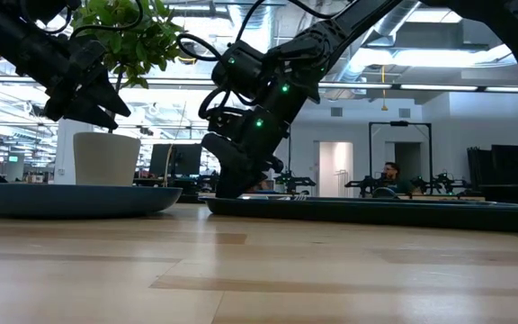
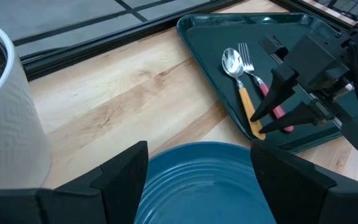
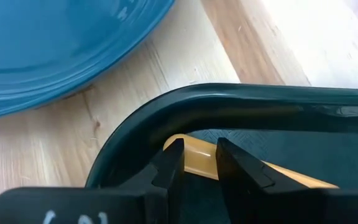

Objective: Pick and place plate/cup/fork/spoon on tray
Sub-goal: Adjust the orange spoon on the black tray

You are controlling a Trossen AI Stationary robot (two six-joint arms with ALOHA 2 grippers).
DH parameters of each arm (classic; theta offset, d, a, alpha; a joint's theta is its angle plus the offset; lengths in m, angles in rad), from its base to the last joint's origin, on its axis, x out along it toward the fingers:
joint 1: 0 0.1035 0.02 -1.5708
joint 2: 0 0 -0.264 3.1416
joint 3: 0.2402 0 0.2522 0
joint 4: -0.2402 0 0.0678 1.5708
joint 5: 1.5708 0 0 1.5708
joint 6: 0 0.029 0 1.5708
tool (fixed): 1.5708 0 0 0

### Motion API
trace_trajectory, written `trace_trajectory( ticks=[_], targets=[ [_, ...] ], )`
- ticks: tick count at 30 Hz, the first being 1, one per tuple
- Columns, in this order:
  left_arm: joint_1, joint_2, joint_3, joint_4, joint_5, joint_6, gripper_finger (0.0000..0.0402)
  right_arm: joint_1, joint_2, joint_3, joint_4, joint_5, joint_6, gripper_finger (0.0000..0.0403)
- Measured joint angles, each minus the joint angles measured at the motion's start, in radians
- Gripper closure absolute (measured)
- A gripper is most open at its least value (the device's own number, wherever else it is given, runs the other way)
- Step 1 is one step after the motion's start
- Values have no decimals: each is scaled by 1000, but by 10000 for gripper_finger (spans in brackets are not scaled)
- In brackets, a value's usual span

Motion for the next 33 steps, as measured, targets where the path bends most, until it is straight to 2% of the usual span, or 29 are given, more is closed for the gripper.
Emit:
trace_trajectory(
  ticks=[10,27,33],
  targets=[
    [0,0,0,0,3,0,132,1,-2,1,-51,1,-8,285],
    [0,0,0,0,2,0,132,-9,-37,-3,-121,-7,-122,285],
    [0,0,0,0,1,0,132,10,-37,40,-155,-5,-163,285]
  ],
)
